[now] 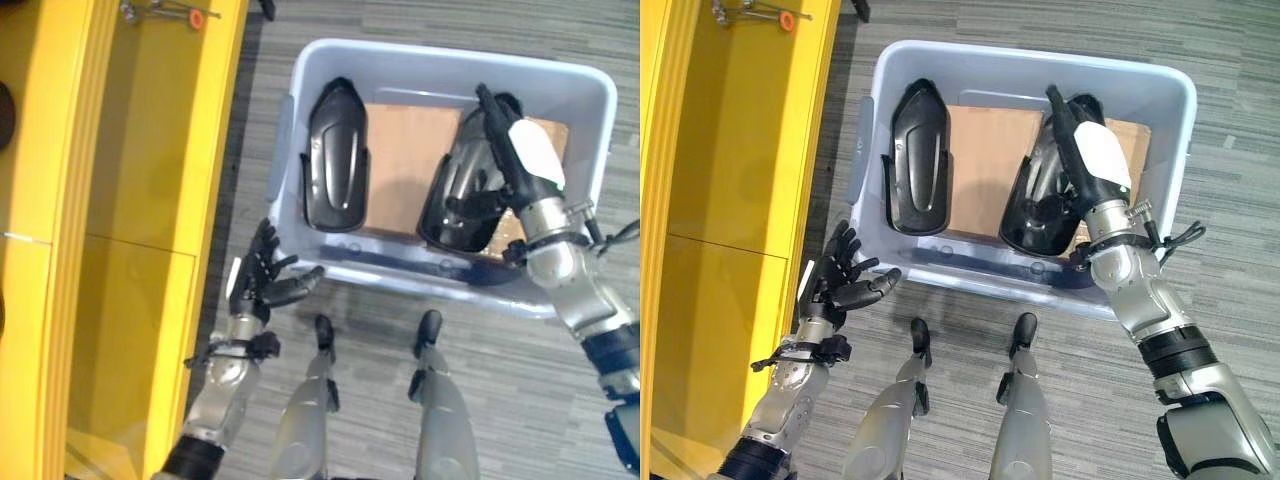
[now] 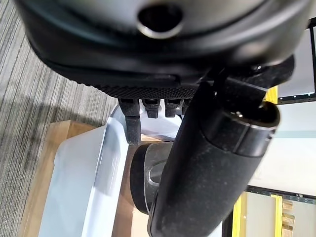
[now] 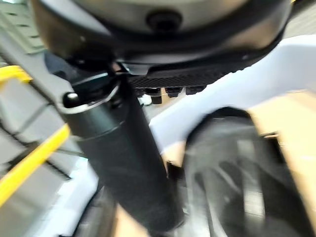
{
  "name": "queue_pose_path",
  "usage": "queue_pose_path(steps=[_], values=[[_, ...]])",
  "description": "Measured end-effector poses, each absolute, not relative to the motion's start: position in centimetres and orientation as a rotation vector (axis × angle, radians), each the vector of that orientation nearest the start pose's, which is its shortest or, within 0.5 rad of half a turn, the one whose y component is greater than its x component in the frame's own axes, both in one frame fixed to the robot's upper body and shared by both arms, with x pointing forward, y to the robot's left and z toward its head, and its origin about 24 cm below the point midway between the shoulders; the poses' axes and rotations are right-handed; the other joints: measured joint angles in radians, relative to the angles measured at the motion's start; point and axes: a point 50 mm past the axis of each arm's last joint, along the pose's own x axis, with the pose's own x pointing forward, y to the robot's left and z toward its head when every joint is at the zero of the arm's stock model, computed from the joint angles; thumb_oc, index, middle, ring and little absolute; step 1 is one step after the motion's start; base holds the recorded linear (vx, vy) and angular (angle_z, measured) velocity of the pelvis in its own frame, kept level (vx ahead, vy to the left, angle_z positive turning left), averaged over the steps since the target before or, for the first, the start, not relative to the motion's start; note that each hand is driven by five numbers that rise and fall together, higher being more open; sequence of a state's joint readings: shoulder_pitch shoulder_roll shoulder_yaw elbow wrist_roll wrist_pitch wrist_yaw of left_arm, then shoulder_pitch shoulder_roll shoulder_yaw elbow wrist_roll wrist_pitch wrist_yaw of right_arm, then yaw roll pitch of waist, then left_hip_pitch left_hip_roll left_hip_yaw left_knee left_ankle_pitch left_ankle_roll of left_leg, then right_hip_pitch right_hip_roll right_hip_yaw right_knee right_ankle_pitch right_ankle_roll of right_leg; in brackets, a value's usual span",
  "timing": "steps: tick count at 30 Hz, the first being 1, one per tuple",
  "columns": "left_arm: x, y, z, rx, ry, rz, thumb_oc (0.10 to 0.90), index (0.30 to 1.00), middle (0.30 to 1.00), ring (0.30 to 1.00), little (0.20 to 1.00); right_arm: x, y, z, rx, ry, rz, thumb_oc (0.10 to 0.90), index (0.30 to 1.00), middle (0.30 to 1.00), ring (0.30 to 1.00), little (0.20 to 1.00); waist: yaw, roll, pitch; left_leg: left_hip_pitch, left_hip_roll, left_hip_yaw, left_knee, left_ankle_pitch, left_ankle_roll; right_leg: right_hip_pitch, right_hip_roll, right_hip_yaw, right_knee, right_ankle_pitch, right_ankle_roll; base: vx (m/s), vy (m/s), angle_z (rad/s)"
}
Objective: Move parts from the plastic box to the shelf.
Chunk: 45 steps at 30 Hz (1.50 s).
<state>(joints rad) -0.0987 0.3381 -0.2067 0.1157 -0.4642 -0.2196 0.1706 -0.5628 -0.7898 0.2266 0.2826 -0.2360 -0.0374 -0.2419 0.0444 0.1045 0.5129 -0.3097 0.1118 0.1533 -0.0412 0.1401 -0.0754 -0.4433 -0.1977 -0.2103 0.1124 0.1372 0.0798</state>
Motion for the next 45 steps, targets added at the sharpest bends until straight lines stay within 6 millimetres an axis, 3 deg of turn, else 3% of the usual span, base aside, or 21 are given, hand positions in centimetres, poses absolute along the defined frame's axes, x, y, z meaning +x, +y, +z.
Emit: queue_pose_path(steps=[2, 7, 18, 31, 37, 41, 45], values=[[26.3, 18.7, 5.7, -0.139, -0.123, 0.051, 0.900, 1.000, 1.000, 1.000, 1.000, 31.9, -26.3, 15.9, -0.939, -0.302, -0.248, 0.900, 1.000, 1.000, 1.000, 1.000, -0.021, -0.015, 0.009, 0.000, 0.002, 0.006, -0.001, 0.000, 0.000, -0.002, 0.003, 0.006, -0.006, 0.004, 0.000, 0.01, 0.008, -0.07], [26.2, 19.1, 5.7, -0.140, -0.123, 0.077, 0.900, 1.000, 1.000, 1.000, 1.000, 30.9, -26.0, 14.2, -0.890, -0.272, -0.244, 0.900, 1.000, 1.000, 1.000, 1.000, -0.037, -0.016, 0.010, -0.003, 0.006, 0.010, -0.002, 0.000, 0.000, -0.003, 0.009, 0.008, -0.016, 0.005, -0.001, 0.00, 0.002, -0.03], [26.2, 19.1, 6.1, -0.135, -0.138, 0.075, 0.900, 1.000, 1.000, 1.000, 1.000, 29.9, -23.2, 13.5, -0.777, -0.337, -0.189, 0.900, 1.000, 1.000, 1.000, 1.000, -0.038, -0.027, 0.016, -0.003, 0.006, 0.011, -0.010, 0.000, 0.000, -0.004, 0.010, 0.008, -0.021, 0.007, -0.001, 0.00, 0.000, 0.00], [26.2, 19.3, 6.2, -0.128, -0.146, 0.094, 0.900, 1.000, 1.000, 1.000, 1.000, 28.9, -20.8, 16.4, -0.734, -0.520, -0.140, 0.900, 1.000, 1.000, 1.000, 1.000, -0.039, -0.037, 0.020, -0.003, 0.007, 0.011, -0.011, 0.000, 0.000, -0.004, 0.011, 0.007, -0.022, 0.007, -0.001, 0.00, 0.000, 0.00], [26.2, 19.3, 6.3, -0.129, -0.149, 0.100, 0.900, 1.000, 1.000, 1.000, 1.000, 29.0, -19.8, 15.8, -0.714, -0.511, -0.108, 0.900, 1.000, 1.000, 1.000, 1.000, -0.039, -0.043, 0.021, -0.003, 0.007, 0.010, -0.011, 0.000, 0.000, -0.004, 0.011, 0.007, -0.022, 0.007, -0.001, 0.00, 0.000, 0.00], [26.2, 19.1, 6.3, -0.131, -0.150, 0.108, 0.900, 1.000, 1.000, 1.000, 1.000, 29.1, -17.2, 14.3, -0.653, -0.486, -0.021, 0.900, 1.000, 1.000, 1.000, 1.000, -0.038, -0.047, 0.020, -0.003, 0.007, 0.010, -0.011, 0.000, -0.001, -0.003, 0.011, 0.006, -0.021, 0.008, -0.001, 0.00, 0.000, 0.00], [26.2, 19.1, 6.4, -0.131, -0.153, 0.107, 0.900, 1.000, 1.000, 1.000, 1.000, 29.4, -17.0, 13.1, -0.631, -0.429, -0.004, 0.900, 1.000, 1.000, 1.000, 1.000, -0.036, -0.055, 0.020, -0.003, 0.007, 0.008, -0.010, 0.001, -0.002, -0.002, 0.010, 0.004, -0.021, 0.008, -0.001, 0.00, 0.000, 0.00]])
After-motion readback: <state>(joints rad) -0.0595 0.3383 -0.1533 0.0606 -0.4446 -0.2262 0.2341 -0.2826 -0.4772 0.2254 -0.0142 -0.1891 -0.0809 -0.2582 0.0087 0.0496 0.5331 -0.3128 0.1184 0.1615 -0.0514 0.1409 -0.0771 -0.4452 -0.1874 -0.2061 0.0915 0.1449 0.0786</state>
